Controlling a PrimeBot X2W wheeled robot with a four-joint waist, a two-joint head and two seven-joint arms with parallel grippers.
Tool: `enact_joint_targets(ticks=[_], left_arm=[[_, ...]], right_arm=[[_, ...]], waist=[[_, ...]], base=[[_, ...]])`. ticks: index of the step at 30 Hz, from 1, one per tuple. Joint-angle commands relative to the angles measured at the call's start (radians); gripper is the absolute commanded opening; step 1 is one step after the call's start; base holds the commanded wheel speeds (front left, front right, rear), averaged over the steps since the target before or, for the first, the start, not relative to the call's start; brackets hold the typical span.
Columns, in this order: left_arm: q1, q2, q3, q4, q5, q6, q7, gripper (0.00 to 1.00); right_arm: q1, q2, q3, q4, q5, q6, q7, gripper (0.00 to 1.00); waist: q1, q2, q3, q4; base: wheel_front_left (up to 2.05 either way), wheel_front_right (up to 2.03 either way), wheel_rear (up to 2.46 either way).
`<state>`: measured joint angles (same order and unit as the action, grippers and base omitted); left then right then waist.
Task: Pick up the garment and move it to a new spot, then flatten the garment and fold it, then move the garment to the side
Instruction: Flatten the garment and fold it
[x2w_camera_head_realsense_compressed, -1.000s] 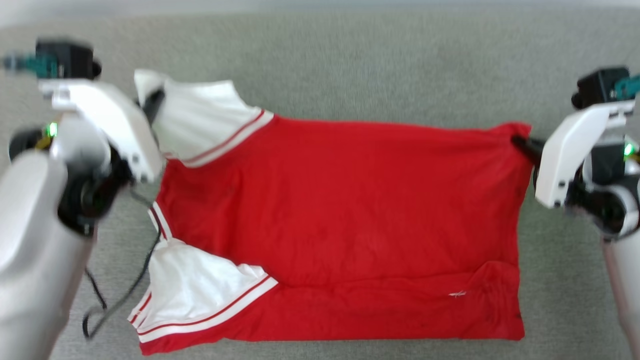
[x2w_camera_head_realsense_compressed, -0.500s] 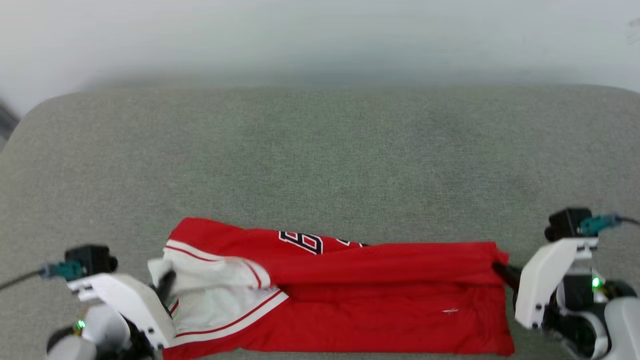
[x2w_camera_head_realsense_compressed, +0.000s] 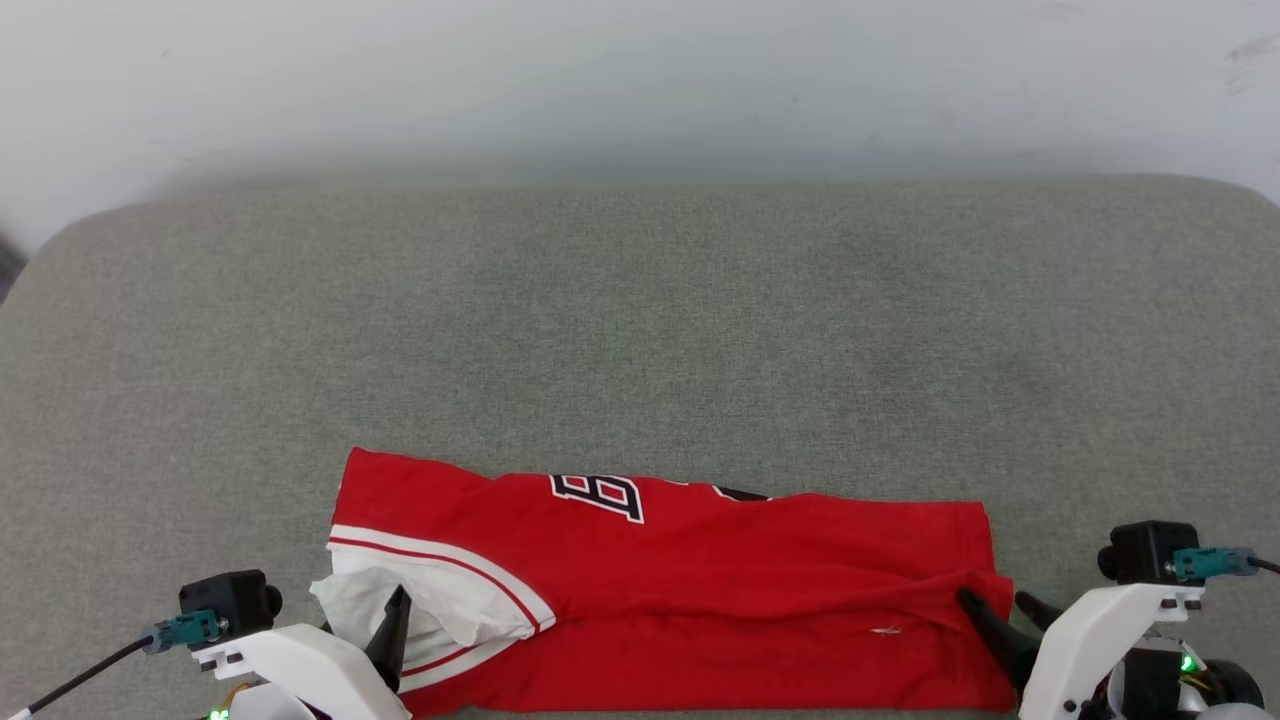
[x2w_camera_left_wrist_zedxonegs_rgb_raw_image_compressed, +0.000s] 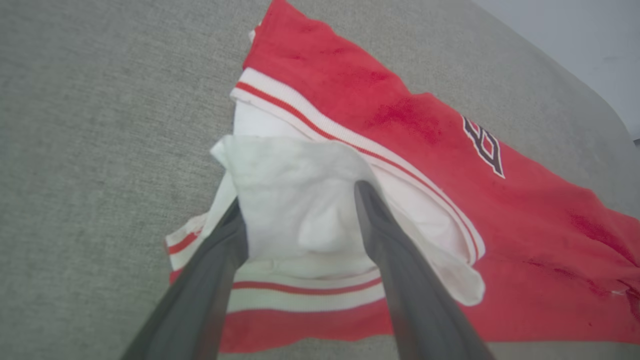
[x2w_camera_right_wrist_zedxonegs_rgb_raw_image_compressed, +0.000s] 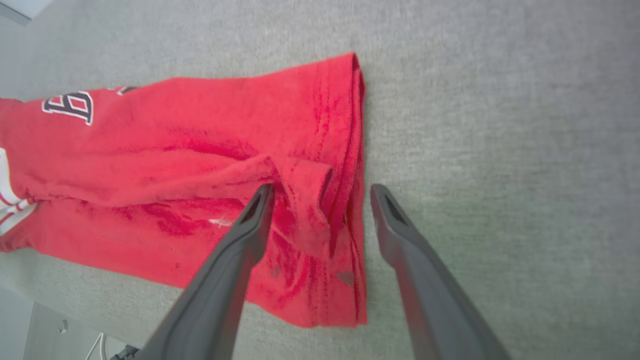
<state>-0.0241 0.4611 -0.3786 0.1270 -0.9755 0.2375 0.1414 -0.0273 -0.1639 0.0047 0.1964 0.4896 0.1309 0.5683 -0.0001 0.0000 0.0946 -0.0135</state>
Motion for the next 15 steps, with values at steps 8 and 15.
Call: enact_joint_targets(ticks=[8,15], left_arm=[[-0.01,-0.015,0.006,-0.119,0.127,0.034,-0.184,1.0],[-0.015,-0.015,-0.001,-0.209,0.261,0.103,-0.315,1.0]], right_arm=[[0.027,-0.036,-0.044,-0.151,0.009,0.0,-0.102,1.0],[-0.004,-0.071,-0.142,-0.189,-0.027,0.0,0.041,1.0]], waist=[[0.0001,0.0,-0.055,-0.016],[0.0001,0.0,-0.076,-0.009]], base=[[0.0,0.0,0.0],[0.0,0.0,0.0]])
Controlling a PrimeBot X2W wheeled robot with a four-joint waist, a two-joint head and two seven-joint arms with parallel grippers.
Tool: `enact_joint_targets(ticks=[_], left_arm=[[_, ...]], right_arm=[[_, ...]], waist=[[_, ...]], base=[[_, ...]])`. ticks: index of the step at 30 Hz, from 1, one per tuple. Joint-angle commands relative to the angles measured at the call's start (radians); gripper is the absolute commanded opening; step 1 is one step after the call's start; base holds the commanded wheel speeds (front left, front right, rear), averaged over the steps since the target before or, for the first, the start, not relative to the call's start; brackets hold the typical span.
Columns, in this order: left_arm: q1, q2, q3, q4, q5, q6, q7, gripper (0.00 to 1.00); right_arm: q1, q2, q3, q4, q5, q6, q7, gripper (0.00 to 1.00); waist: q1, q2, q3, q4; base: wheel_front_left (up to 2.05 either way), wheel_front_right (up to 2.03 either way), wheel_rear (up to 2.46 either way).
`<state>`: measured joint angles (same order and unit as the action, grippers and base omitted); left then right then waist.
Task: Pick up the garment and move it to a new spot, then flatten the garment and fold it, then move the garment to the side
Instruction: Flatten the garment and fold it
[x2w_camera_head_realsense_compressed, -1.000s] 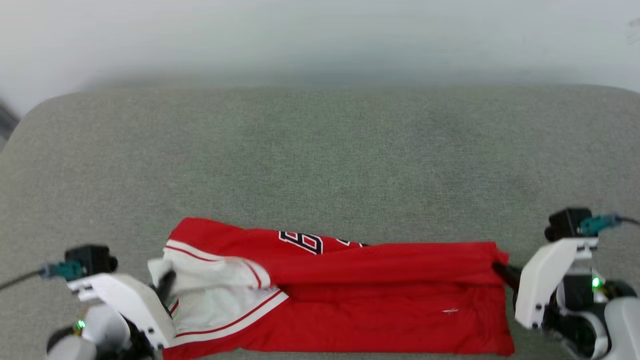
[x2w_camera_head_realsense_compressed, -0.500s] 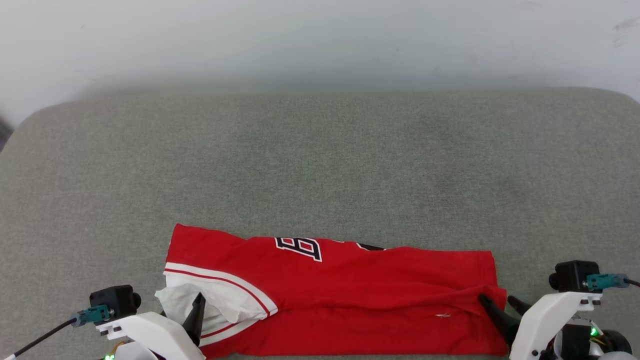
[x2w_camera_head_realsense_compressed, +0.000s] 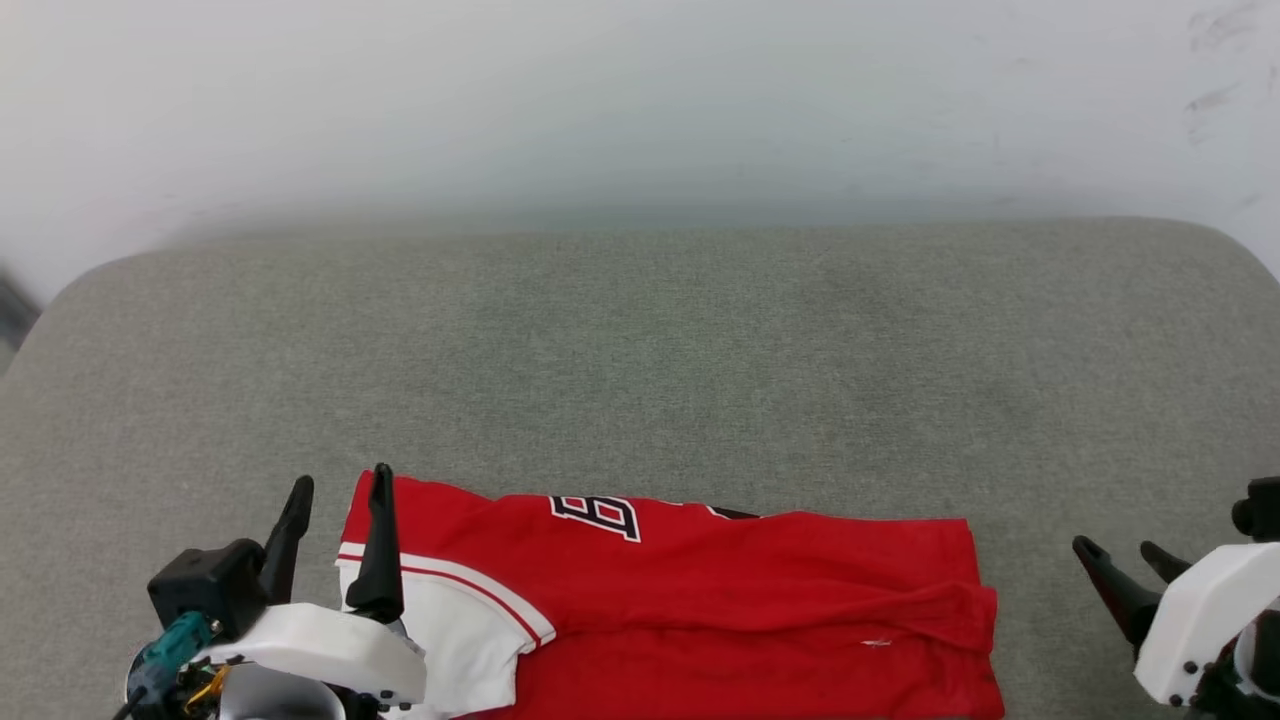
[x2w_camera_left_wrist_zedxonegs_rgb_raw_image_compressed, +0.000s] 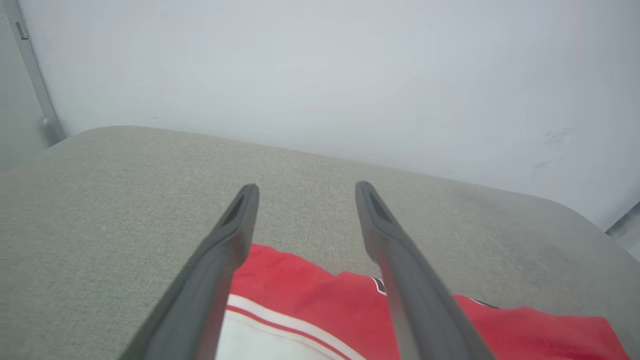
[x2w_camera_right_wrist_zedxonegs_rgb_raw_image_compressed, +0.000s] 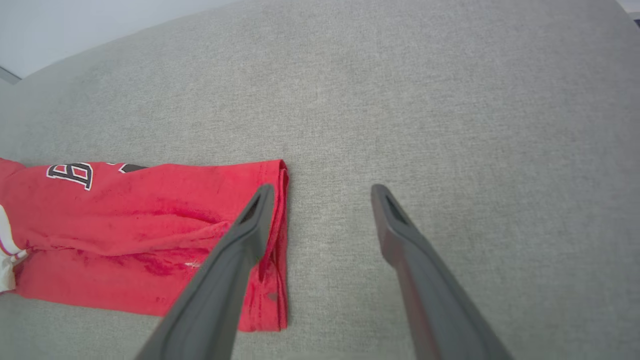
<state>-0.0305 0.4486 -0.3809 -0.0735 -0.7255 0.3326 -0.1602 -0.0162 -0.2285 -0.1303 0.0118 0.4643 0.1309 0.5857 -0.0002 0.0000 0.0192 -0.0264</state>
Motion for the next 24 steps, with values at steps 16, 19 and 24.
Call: enact_joint_targets(ticks=[16,19,24], left_arm=[[-0.07,-0.017,-0.067,-0.118,0.146,0.054,-0.047,1.0],[-0.082,-0.022,-0.076,-0.12,0.152,0.051,-0.048,1.0],[-0.087,-0.013,-0.079,-0.11,0.15,0.046,-0.044,1.0]], right_arm=[[-0.069,0.026,0.05,0.14,-0.007,0.0,0.229,1.0],[-0.086,0.03,0.072,0.215,0.02,0.0,0.225,1.0],[-0.083,0.04,0.126,0.309,0.062,0.0,0.249,0.23]], waist=[[0.0002,0.0,0.097,0.117],[0.0002,0.0,0.111,0.131],[0.0002,0.0,0.108,0.14]], base=[[0.0,0.0,0.0],[0.0,0.0,0.0],[0.0,0.0,0.0]])
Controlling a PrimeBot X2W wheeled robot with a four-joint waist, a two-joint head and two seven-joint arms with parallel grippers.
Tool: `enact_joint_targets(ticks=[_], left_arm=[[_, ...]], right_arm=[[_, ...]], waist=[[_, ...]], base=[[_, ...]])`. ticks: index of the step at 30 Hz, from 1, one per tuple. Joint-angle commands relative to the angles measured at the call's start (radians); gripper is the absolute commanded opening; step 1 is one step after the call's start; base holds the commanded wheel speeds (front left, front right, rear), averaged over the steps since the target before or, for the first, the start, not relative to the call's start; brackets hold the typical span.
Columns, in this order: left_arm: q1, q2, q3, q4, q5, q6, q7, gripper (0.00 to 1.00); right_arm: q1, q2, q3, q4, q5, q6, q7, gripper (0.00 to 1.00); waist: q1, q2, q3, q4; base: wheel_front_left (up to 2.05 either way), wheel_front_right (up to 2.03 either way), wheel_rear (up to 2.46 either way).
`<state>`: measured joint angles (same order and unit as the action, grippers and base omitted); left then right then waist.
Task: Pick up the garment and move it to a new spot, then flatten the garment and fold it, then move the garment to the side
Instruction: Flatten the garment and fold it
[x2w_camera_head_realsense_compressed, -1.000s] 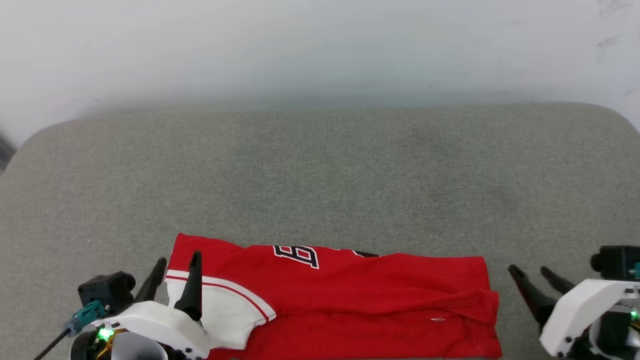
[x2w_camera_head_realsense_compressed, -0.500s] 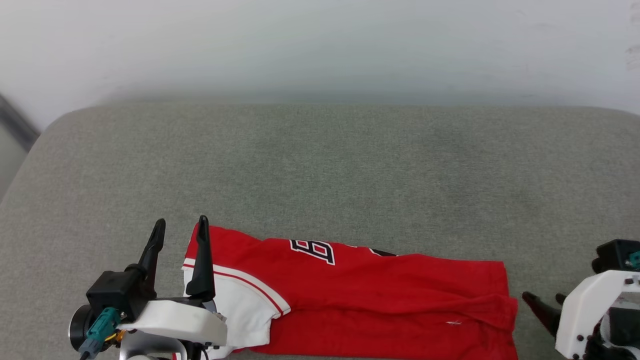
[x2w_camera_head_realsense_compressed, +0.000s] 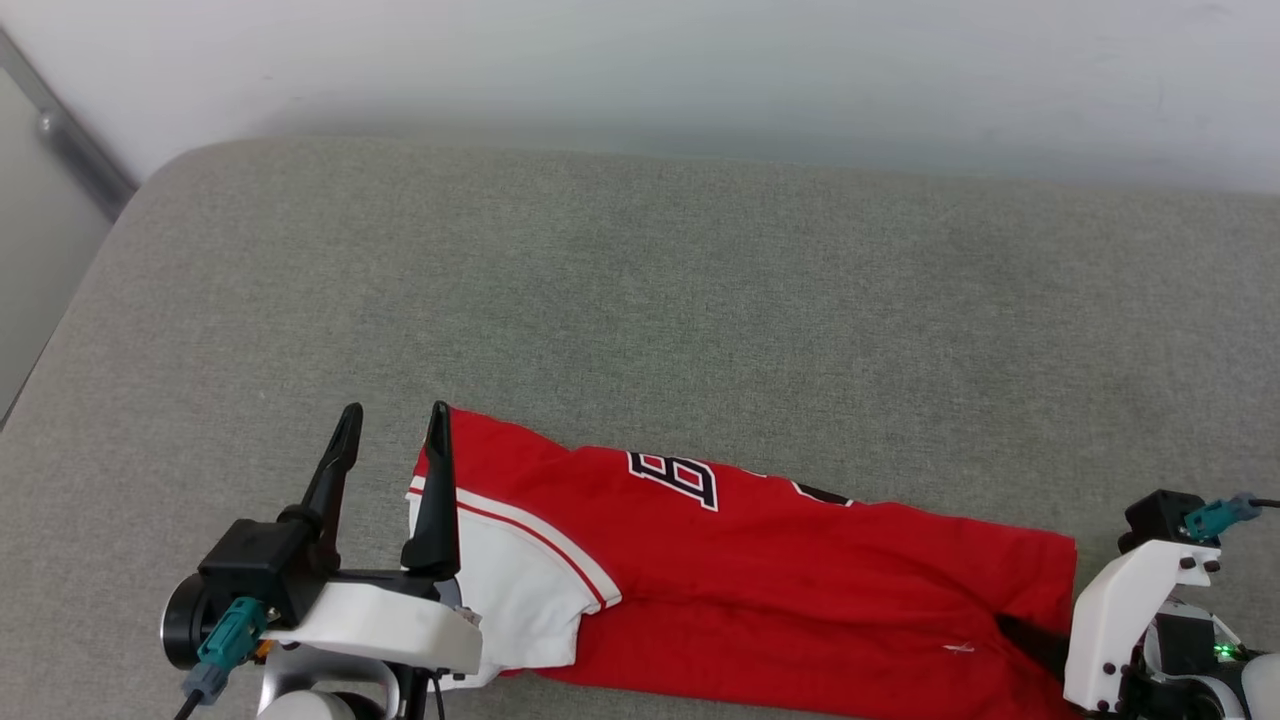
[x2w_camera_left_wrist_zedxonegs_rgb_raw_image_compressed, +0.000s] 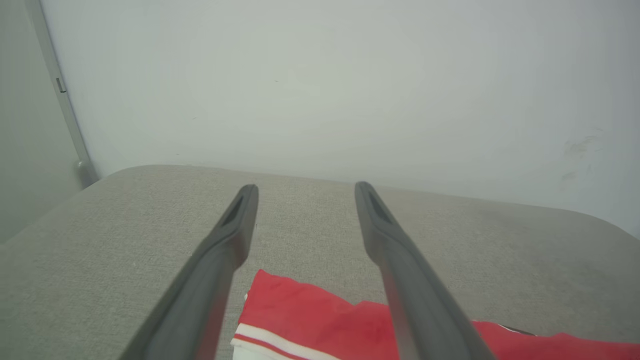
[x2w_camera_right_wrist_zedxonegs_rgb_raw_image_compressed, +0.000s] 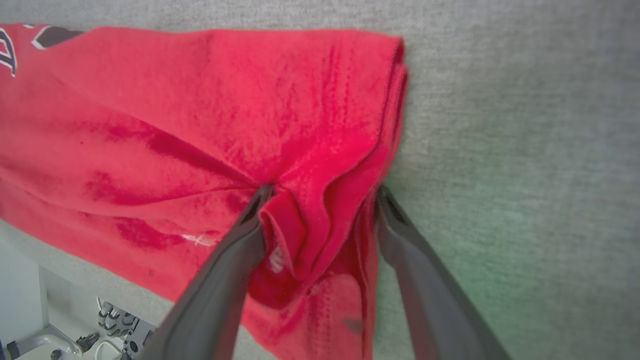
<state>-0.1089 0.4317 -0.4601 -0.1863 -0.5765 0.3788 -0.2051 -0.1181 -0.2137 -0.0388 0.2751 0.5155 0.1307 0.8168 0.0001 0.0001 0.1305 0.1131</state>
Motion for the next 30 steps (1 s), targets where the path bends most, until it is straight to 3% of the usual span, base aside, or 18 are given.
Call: enact_joint_targets(ticks=[1,13,22,27,29,30], left_arm=[[-0.007,0.006,-0.001,0.005,0.0,-0.001,0.001,1.0],[0.04,0.029,-0.004,0.006,-0.005,0.006,0.012,1.0],[0.059,0.04,-0.002,-0.002,-0.012,0.017,0.019,1.0],[0.065,0.04,0.001,0.001,-0.016,0.02,0.014,1.0],[0.06,0.04,-0.001,0.002,-0.017,0.019,0.015,1.0],[0.053,0.04,-0.002,0.003,-0.017,0.017,0.017,1.0]], right_arm=[[0.016,0.027,0.042,0.054,0.018,0.0,0.016,0.0],[-0.059,-0.062,0.035,0.069,0.028,0.0,-0.062,0.0],[-0.052,-0.109,-0.191,0.089,-0.042,0.0,-0.061,0.0],[-0.051,-0.057,-0.273,0.035,-0.044,0.0,-0.01,0.0],[-0.073,0.003,-0.305,0.011,0.026,0.0,0.028,0.0],[-0.089,0.064,-0.333,-0.009,0.11,0.0,0.082,0.0]], waist=[[-0.0001,-0.0001,-0.008,0.0],[-0.0001,-0.0001,-0.091,-0.066],[-0.0001,-0.0001,-0.11,-0.148],[-0.0001,-0.0001,-0.106,-0.166],[-0.0001,-0.0001,-0.104,-0.167],[-0.0001,-0.0001,-0.1,-0.165]], base=[[0.0,0.0,0.0],[0.0,0.0,0.0],[0.0,0.0,0.0],[0.0,0.0,0.0],[0.0,0.0,0.0],[0.0,0.0,0.0]])
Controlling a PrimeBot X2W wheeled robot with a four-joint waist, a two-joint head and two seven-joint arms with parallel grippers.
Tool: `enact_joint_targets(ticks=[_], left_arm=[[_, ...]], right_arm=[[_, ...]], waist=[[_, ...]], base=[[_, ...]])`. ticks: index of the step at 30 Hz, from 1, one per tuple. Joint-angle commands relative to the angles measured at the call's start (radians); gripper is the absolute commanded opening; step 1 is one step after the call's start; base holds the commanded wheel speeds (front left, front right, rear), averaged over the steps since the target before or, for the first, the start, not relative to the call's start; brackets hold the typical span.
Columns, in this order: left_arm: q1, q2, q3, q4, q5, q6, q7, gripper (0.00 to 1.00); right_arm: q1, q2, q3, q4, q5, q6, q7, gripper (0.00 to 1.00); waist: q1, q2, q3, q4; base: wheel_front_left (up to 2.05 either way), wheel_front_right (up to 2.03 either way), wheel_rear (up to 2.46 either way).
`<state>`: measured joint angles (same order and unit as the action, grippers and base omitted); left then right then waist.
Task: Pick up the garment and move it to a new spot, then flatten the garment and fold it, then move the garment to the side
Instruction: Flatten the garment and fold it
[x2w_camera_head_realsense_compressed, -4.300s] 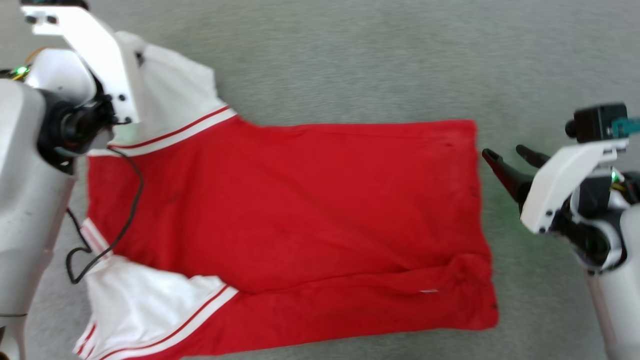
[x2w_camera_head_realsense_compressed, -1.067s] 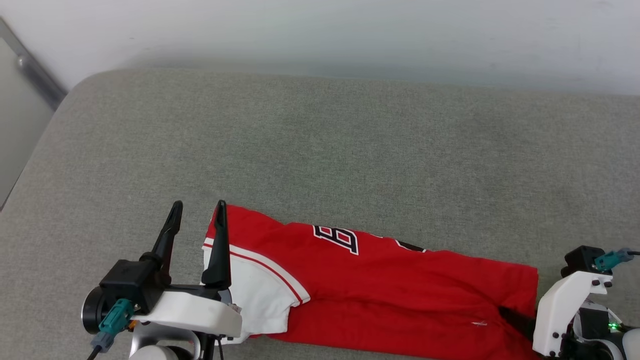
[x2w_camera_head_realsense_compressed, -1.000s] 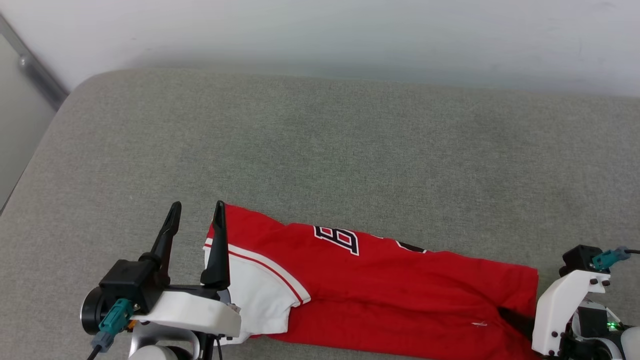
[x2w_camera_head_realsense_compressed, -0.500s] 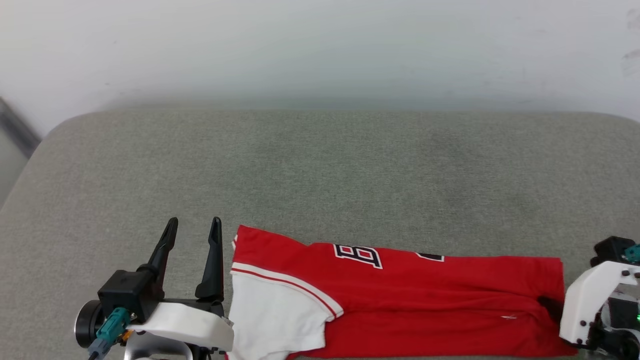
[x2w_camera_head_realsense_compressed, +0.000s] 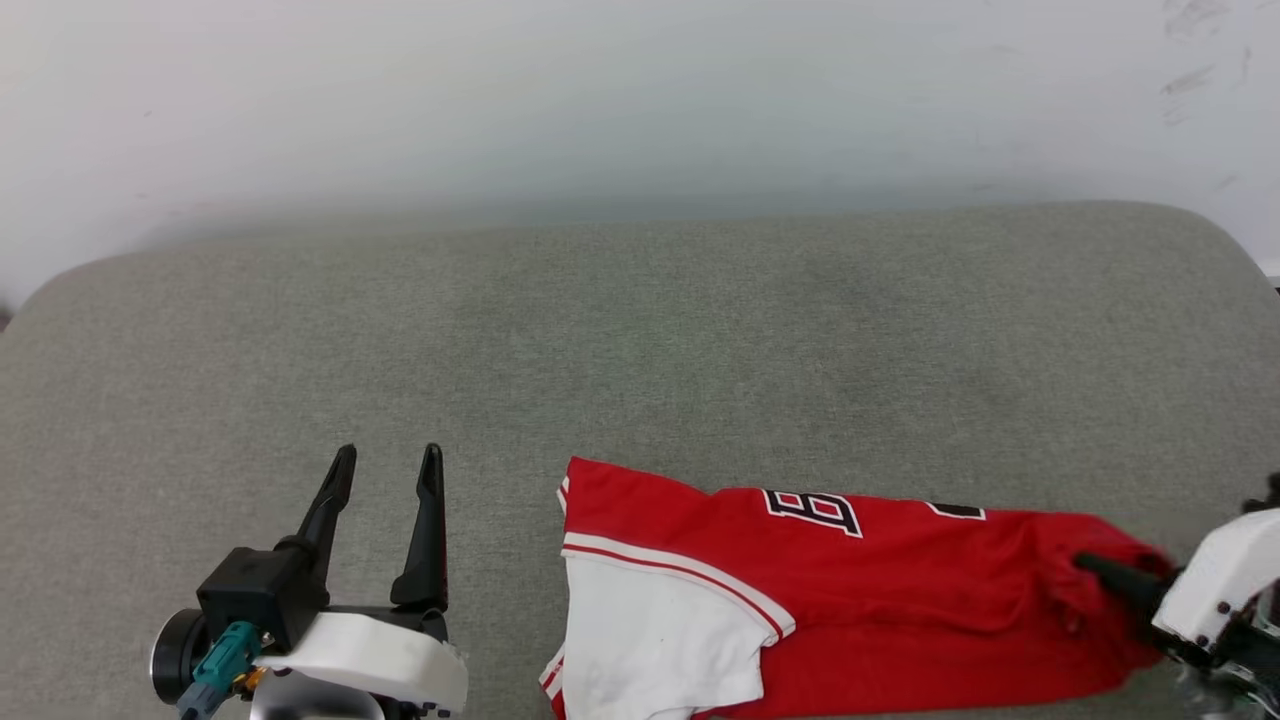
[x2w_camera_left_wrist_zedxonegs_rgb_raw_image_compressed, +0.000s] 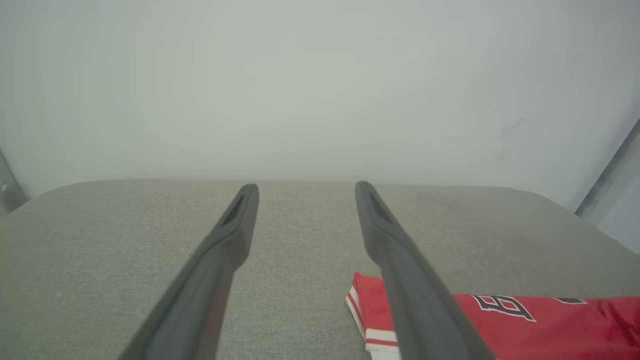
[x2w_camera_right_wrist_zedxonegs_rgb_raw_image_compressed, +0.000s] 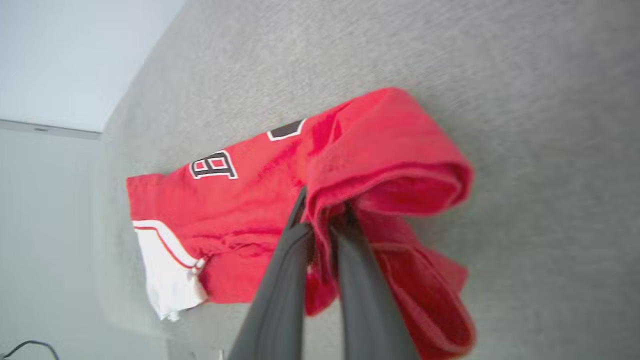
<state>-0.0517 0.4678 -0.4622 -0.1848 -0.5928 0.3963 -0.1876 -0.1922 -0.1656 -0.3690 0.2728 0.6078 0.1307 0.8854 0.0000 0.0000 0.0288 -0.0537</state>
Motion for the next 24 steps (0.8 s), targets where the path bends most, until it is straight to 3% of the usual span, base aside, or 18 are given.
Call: enact_joint_targets(ticks=[1,5,9,17,24], left_arm=[[-0.009,0.004,-0.001,0.002,0.0,-0.001,0.002,1.0],[-0.019,0.004,-0.006,0.004,0.001,-0.006,0.007,1.0],[-0.032,0.004,-0.013,0.008,0.001,-0.009,0.015,1.0],[-0.063,0.002,-0.031,0.009,0.01,-0.018,0.032,1.0],[-0.084,-0.011,-0.041,0.015,0.013,-0.022,0.031,1.0]], right_arm=[[-0.018,0.036,-0.014,-0.017,0.059,0.0,0.042,0.0],[-0.036,0.101,-0.029,-0.031,0.226,0.0,0.141,0.0],[-0.042,0.117,0.041,-0.001,0.38,0.0,0.178,0.0],[-0.068,0.117,0.414,0.106,0.655,0.0,0.001,0.0],[-0.138,0.115,0.655,0.194,0.692,0.0,-0.167,0.0]], waist=[[0.0,0.0,0.003,0.005],[0.0,0.0,0.006,0.024],[0.0,0.0,0.008,0.05],[0.0,0.0,0.03,0.113],[0.0,0.0,0.062,0.153]], base=[[0.0,0.0,0.0],[0.0,0.0,0.0],[0.0,0.0,0.0],[0.0,0.0,0.0],[0.0,0.0,0.0]])
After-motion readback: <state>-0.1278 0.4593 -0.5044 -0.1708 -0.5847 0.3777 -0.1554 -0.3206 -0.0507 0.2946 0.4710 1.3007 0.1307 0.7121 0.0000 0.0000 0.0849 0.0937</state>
